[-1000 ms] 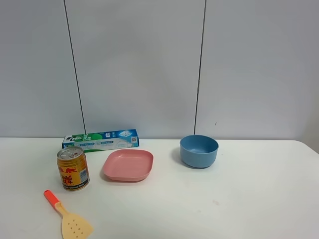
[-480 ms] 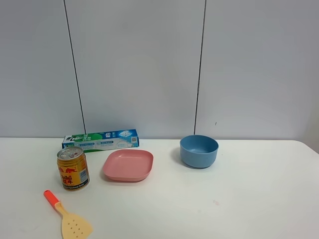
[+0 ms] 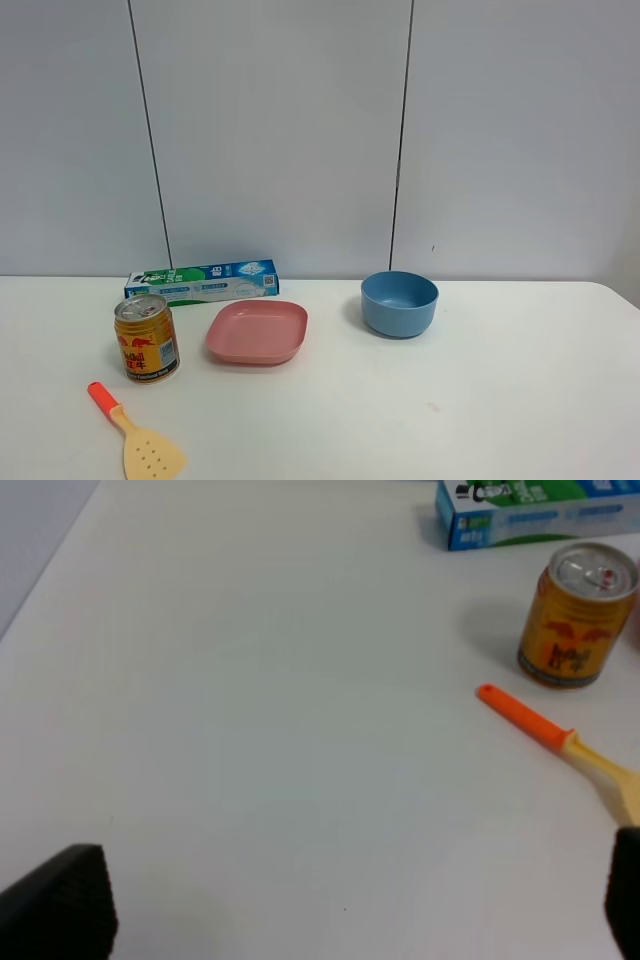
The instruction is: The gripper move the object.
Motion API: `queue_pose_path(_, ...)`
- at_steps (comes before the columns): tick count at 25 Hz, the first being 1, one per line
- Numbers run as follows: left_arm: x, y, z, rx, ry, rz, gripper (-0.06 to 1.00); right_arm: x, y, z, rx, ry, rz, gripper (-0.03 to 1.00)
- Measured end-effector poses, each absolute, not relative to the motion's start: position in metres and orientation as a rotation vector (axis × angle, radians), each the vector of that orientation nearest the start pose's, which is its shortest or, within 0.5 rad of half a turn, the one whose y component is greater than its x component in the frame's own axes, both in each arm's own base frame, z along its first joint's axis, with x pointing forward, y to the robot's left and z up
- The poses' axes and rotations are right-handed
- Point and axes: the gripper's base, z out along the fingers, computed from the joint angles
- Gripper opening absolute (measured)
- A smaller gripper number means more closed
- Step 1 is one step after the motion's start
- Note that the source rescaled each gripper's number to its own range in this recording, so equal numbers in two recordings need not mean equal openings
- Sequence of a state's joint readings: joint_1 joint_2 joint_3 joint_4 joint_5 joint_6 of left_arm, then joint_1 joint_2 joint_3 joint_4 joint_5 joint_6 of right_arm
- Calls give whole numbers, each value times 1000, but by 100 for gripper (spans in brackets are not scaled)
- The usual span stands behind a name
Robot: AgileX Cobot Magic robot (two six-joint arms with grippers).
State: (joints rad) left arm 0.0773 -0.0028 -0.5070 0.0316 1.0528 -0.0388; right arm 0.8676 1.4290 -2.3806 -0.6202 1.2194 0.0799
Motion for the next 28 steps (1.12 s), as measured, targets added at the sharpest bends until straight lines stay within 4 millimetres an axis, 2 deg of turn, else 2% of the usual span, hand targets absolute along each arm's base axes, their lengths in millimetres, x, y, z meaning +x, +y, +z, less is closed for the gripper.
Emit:
queue_pose_path(5, -6, 2, 280, -119, 2023, 62, 100, 136, 51, 642, -238, 1559, -60, 21)
queue_pose_path(8, -6, 2, 280, -120, 2023, 62, 100, 115, 23, 649, -154, 1519, -95, 21)
queue_pose_path(15, -6, 2, 280, -120, 2023, 62, 100, 63, -23, 656, 21, 1450, -154, 21)
queue_pose_path(18, -6, 2, 280, -120, 2023, 62, 100, 38, -31, 657, 76, 1421, -177, 21)
queue_pose_path(21, -6, 2, 280, -120, 2023, 62, 100, 13, -31, 657, 119, 1388, -181, 21)
queue_pose_path(26, -6, 2, 280, -119, 2023, 62, 100, -24, -16, 655, 164, 1334, -185, 21)
queue_pose_path(28, -6, 2, 280, -119, 2023, 62, 100, -32, -8, 650, 161, 1338, -176, 21)
